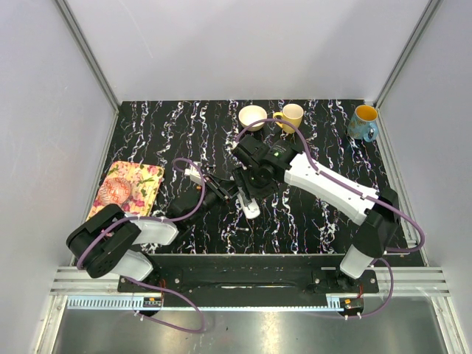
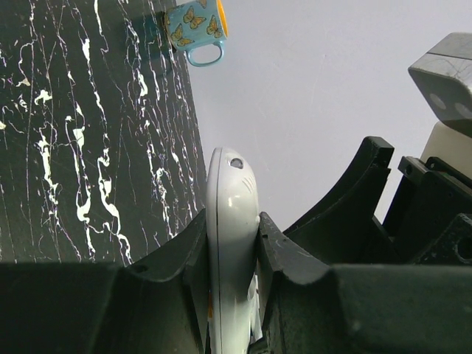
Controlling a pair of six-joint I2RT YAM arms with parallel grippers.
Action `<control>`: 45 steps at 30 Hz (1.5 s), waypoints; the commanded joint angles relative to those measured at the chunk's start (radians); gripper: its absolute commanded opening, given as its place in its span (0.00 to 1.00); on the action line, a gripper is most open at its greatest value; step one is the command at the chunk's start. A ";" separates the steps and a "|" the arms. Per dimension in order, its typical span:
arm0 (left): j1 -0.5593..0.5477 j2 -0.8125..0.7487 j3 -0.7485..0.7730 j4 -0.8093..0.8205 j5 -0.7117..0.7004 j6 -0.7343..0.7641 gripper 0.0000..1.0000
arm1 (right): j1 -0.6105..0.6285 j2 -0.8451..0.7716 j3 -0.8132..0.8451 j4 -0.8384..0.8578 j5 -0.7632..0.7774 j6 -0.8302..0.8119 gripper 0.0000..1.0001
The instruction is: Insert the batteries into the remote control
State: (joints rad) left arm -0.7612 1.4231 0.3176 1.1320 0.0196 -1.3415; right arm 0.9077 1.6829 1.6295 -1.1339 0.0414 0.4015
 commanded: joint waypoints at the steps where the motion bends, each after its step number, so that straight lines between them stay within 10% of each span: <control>1: -0.013 -0.007 0.032 0.184 0.011 -0.054 0.00 | 0.000 0.009 0.046 0.066 -0.032 0.036 0.68; 26: -0.007 0.010 0.034 0.127 0.002 -0.041 0.00 | -0.004 -0.144 0.129 0.037 0.017 0.088 0.88; 45: 0.100 0.142 0.035 0.367 0.370 -0.240 0.00 | -0.204 -0.623 -0.675 0.842 -0.434 0.244 0.97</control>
State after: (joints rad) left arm -0.6632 1.5757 0.3191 1.2430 0.3172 -1.5337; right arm 0.7116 1.1023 1.0061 -0.5186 -0.2794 0.6159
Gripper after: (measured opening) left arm 0.286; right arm 0.960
